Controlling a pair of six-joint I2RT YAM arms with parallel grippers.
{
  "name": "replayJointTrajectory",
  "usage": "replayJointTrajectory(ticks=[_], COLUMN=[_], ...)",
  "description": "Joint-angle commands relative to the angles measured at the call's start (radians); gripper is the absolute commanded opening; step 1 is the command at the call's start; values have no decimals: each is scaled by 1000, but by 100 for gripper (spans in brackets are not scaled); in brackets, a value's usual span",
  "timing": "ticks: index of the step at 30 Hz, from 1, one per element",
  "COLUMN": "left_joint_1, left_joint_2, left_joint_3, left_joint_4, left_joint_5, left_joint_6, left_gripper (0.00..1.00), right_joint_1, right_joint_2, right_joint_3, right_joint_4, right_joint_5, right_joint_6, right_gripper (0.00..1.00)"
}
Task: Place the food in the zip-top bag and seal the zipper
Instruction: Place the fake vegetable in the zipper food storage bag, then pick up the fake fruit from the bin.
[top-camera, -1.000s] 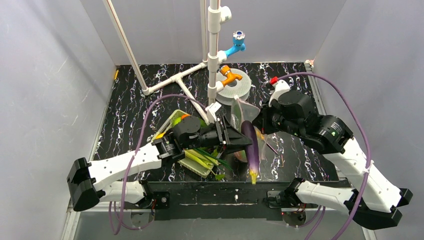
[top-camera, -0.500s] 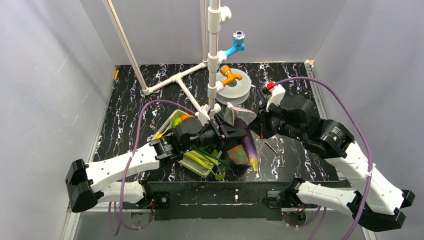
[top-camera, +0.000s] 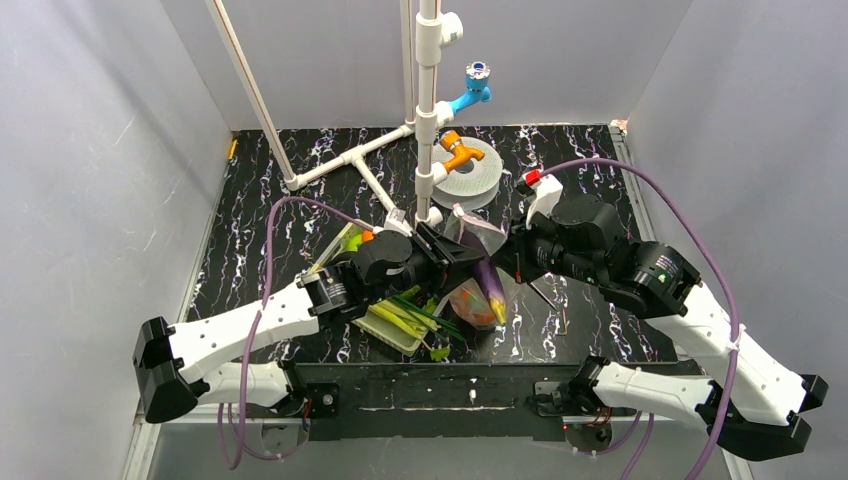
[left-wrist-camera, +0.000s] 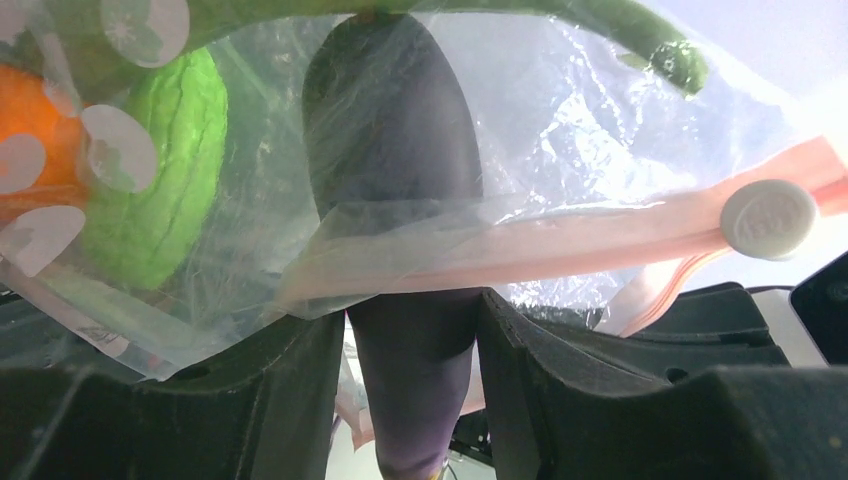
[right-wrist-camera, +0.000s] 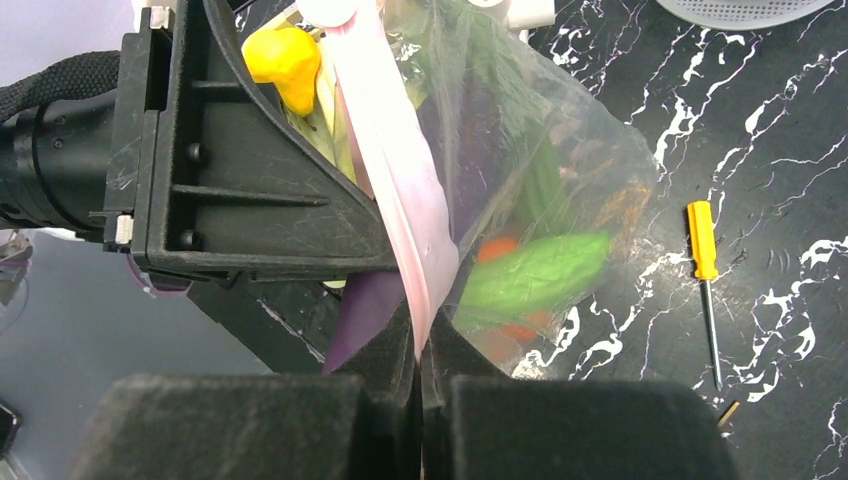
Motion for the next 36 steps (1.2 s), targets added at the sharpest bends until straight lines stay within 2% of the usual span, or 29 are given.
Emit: replayJointTrajectory(ticks=[1, 5, 8, 13, 19, 21, 29, 36], left_joint_1=[8, 8, 8, 8, 8, 8, 8, 6], left_joint_2=[25, 38, 41, 25, -30, -45, -87, -106], left_joint_3=[59, 47, 28, 34, -22, -32, -17, 50], left_joint_4=[-89, -82, -39, -37, 81, 107, 112, 55], left_joint_5=[-129, -140, -133, -105, -70, -58, -5, 94], left_joint_6=[4, -5, -14, 18, 52, 66, 184, 399], left_gripper=[0, 2, 11, 39, 70, 78, 80, 74], right_joint_1=[11, 12, 12, 12, 11, 11, 11, 11], right_joint_2=[-40, -55, -63, -69, -73, -74, -83, -68], right_joint_3=[10, -2, -3, 6, 3, 2, 12, 54], right_joint_4=[58, 50, 41, 38, 30, 20, -13, -59], right_joint_5=[-30, -12, -5, 1, 12, 19, 60, 118], right_joint_6=[32, 34, 32, 30, 30, 33, 32, 30], right_gripper=[1, 1, 1, 1, 1, 1, 1, 1])
